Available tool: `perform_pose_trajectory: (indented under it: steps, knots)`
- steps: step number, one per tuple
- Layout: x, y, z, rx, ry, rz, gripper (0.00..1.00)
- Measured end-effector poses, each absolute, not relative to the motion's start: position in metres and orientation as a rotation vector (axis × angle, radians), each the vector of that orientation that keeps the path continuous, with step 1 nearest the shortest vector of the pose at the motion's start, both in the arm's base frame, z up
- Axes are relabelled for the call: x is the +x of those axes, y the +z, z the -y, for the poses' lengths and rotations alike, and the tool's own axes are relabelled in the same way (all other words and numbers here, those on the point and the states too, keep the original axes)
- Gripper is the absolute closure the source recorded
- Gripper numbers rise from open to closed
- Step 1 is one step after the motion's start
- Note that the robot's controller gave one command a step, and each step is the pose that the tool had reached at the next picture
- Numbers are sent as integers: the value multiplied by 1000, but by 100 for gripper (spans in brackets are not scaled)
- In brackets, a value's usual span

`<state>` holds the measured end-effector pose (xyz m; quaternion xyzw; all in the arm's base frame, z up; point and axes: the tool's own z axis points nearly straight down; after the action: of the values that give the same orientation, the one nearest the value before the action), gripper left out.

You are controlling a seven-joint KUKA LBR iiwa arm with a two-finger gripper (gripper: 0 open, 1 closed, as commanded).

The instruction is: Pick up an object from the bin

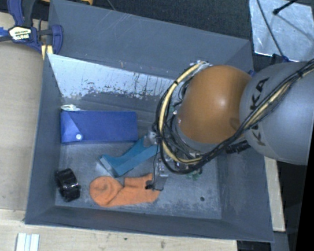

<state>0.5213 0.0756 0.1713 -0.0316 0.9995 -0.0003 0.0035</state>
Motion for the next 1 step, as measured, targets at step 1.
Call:
perform_pose_trajectory:
  steps: [1]
  knots:
    - [507, 154, -94, -502, 1, -3100, 0]
